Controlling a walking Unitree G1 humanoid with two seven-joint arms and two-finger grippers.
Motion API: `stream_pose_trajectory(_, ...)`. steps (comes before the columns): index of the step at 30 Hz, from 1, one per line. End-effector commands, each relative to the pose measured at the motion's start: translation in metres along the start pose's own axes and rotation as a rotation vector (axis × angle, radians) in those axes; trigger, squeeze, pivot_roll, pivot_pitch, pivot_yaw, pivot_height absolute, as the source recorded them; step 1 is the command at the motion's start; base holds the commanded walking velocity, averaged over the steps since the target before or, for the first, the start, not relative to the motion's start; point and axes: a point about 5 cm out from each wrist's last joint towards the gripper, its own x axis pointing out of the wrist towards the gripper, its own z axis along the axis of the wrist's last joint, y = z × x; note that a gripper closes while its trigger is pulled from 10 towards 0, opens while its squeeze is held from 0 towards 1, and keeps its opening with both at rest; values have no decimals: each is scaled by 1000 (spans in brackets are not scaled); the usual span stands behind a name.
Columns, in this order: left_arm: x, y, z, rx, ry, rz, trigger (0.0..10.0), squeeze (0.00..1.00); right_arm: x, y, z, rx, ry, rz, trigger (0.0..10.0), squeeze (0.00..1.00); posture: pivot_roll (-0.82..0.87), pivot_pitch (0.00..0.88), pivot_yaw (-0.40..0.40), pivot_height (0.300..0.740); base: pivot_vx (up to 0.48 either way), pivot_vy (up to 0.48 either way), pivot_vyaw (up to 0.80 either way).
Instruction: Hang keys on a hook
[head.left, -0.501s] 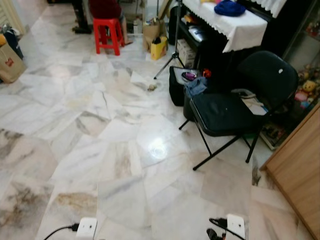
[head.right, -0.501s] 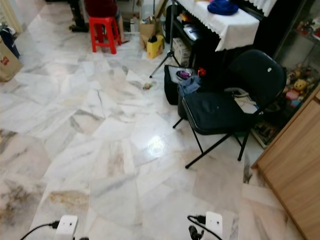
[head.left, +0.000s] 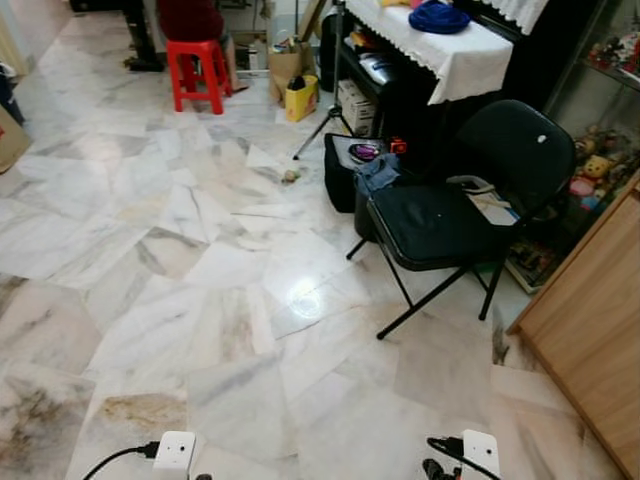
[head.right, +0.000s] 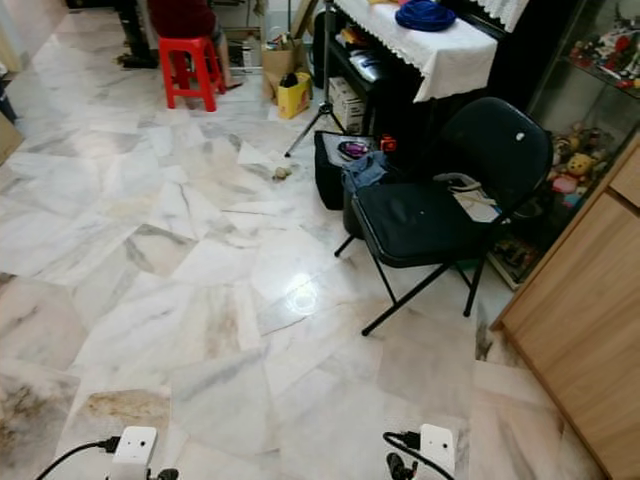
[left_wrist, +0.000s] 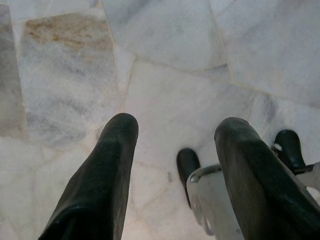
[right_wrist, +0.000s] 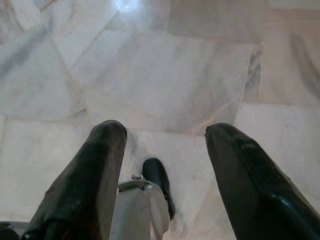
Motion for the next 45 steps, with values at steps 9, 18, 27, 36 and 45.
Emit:
stream_pose_trajectory(9,-1,-3,-9,36,34,-7,10000,0,-1,7,-11,-14,31,10,10000,0,42,0,-51,740,0,172,-746)
stream_pose_trajectory(18,-2,-3,-11,29,37,-3,10000,0,-3,4,-19,-8,43,1,10000,0,41,0,-49,740,0,0,-747)
stream_pose_trajectory(27,-1,-3,-8,44,24,-8,10000,0,-3,6,-20,-4,45,-1,10000,0,41,0,-50,740,0,0,-746)
stream_pose_trajectory(36,-1,-4,-8,38,21,-15,10000,0,-6,1,-26,-1,58,-6,10000,0,42,0,-51,740,0,0,-746)
stream_pose_trajectory(45,-1,-6,-9,34,26,-28,10000,0,-5,3,-24,0,53,-9,10000,0,41,0,-53,740,0,0,-745)
